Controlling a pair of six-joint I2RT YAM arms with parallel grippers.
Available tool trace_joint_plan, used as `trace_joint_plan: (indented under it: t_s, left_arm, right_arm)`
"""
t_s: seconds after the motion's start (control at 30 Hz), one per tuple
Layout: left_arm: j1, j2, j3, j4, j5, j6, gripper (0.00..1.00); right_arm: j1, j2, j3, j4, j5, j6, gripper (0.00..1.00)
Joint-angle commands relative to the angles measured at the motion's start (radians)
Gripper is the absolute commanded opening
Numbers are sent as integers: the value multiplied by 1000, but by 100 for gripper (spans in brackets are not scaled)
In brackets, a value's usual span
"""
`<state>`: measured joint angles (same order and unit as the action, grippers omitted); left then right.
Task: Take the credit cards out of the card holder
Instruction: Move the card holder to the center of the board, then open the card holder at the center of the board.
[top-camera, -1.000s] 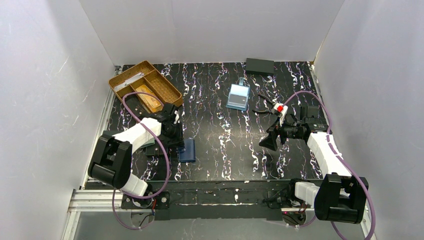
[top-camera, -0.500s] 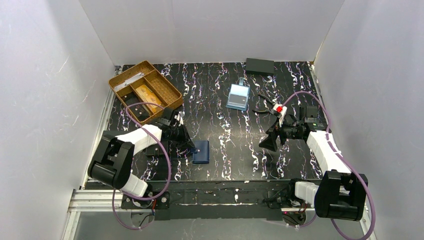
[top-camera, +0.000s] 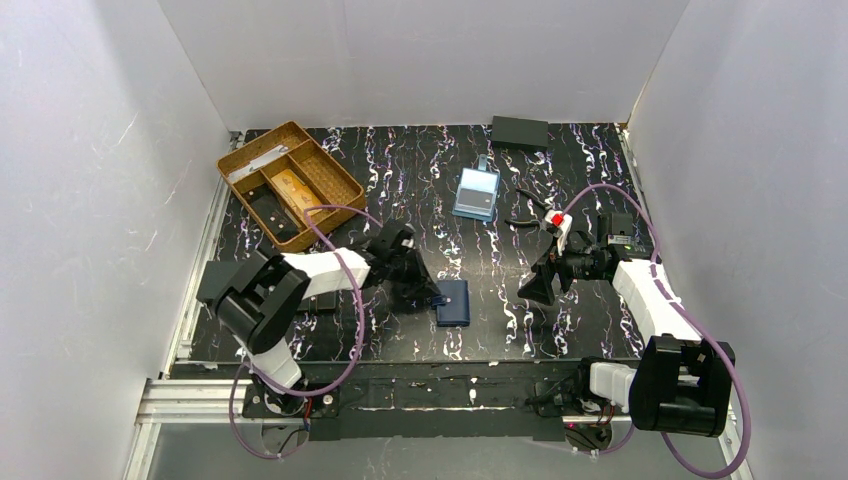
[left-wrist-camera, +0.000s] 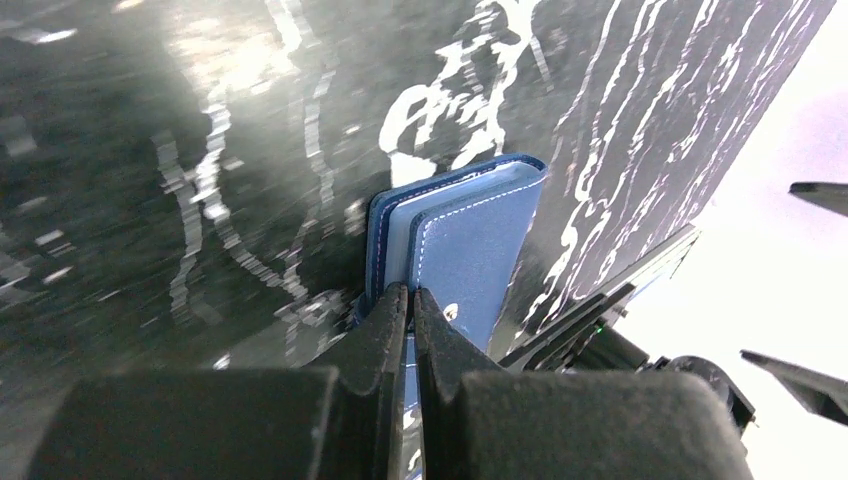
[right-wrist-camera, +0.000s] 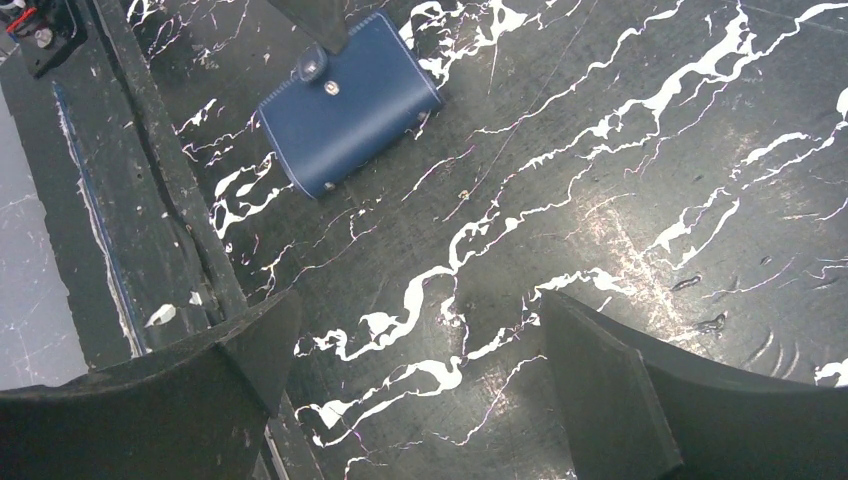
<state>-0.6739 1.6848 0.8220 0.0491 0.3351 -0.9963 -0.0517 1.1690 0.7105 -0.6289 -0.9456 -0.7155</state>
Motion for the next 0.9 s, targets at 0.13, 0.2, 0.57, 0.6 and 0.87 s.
trace_joint_plan:
  t_s: [0.13, 0.2, 0.57, 0.6, 0.87]
  left_arm:
    - [-73, 87, 151, 25, -76, -62, 5]
    - [-72, 72, 151, 22, -68, -40, 23]
    - [-76, -157, 98, -211, -227, 143, 59]
    - [-82, -182, 95, -238, -258, 148, 61]
    - [-204, -226, 177, -413, -485, 168, 88]
  right_arm:
    - [1, 0, 36, -13, -24, -28, 98]
    - [1, 0, 37, -14, -22, -28, 98]
    - [1, 3, 38, -14, -22, -30, 98]
    - [1, 3, 38, -13, -21, -30, 98]
    - [1, 4, 38, -9, -13, -29, 98]
